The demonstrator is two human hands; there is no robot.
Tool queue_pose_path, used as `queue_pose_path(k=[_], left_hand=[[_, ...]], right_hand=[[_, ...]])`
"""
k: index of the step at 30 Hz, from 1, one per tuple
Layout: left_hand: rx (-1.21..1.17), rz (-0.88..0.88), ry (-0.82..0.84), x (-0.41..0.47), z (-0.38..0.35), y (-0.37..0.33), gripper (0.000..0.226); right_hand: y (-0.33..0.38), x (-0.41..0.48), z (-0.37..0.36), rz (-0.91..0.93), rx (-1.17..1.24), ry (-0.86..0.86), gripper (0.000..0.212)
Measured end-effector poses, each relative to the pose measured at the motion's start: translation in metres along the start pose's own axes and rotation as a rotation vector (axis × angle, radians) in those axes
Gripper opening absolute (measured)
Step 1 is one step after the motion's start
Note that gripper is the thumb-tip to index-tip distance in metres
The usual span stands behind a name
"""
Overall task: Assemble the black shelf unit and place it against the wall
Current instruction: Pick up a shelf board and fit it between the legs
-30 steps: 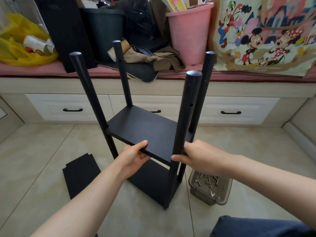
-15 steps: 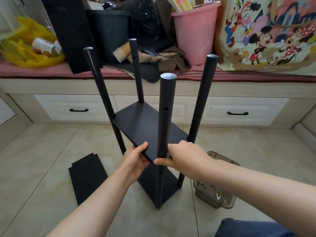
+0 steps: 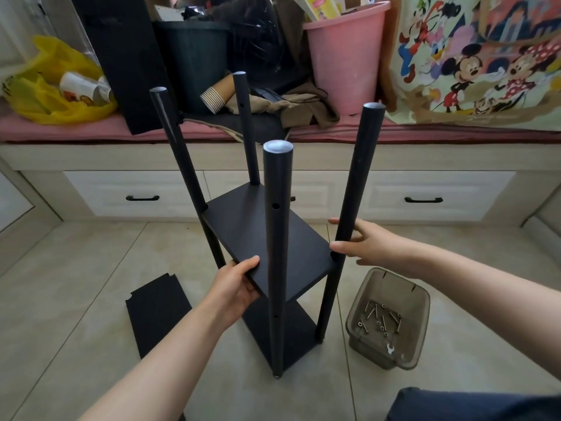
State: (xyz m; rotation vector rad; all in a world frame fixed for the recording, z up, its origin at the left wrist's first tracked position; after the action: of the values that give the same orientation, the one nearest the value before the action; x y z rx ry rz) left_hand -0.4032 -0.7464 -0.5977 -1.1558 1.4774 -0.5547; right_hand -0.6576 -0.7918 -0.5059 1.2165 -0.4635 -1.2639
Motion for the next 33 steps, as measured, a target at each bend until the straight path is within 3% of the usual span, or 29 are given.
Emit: queue_pose_path(k=[4, 8, 13, 17, 21, 24, 27, 33], left_hand=[[0.050, -0.002, 0.054, -0.003, 0.006, -0.003, 0.028], [0.138, -0.022, 0.057, -0.011, 0.005, -0.011, 0.018], [0.112, 0.000, -0.022, -0.014, 0.002, -0.012, 0.034], [0.142, 0.005, -0.050, -0.020, 0.002, -0.005, 0.022], [0.271, -0.012, -0.034, -0.027, 0.007, 0.011, 0.014], [0.276, -0.023, -0.065, -0.028, 0.005, 0.014, 0.016], [0.267, -0.017, -0.094, -0.030, 0.002, 0.014, 0.016], [0.298, 0.039, -0.113, -0.035, 0.000, 0.003, 0.020]], right_hand=[[0.000, -0.004, -0.002, -0.039, 0.204, 0.067, 0.027], [-0.006, -0.013, -0.007, -0.031, 0.155, 0.059, 0.014], [-0.003, -0.013, -0.021, -0.018, 0.086, 0.102, 0.024], [-0.003, -0.007, -0.022, -0.025, 0.057, 0.060, 0.019], [-0.001, -0.007, -0.021, -0.030, 0.050, 0.052, 0.051], [0.001, -0.009, -0.020, -0.017, 0.087, 0.064, 0.056], [0.000, -0.009, -0.019, -0.025, 0.129, 0.073, 0.053], [-0.004, -0.008, -0.010, -0.024, 0.183, 0.057, 0.019]])
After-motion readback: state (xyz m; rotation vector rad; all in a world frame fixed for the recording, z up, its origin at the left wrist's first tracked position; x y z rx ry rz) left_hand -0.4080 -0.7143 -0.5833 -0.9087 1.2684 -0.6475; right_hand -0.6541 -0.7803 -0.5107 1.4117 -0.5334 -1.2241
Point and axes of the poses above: each hand's wrist, its own x-axis towards the middle knuckle, its own z-axis out of the back of the hand, y = z × x, the point moved 3 cm from there along x, towards the middle knuckle, and after that the axes turned 9 degrees about x, right-handed, at the moved point
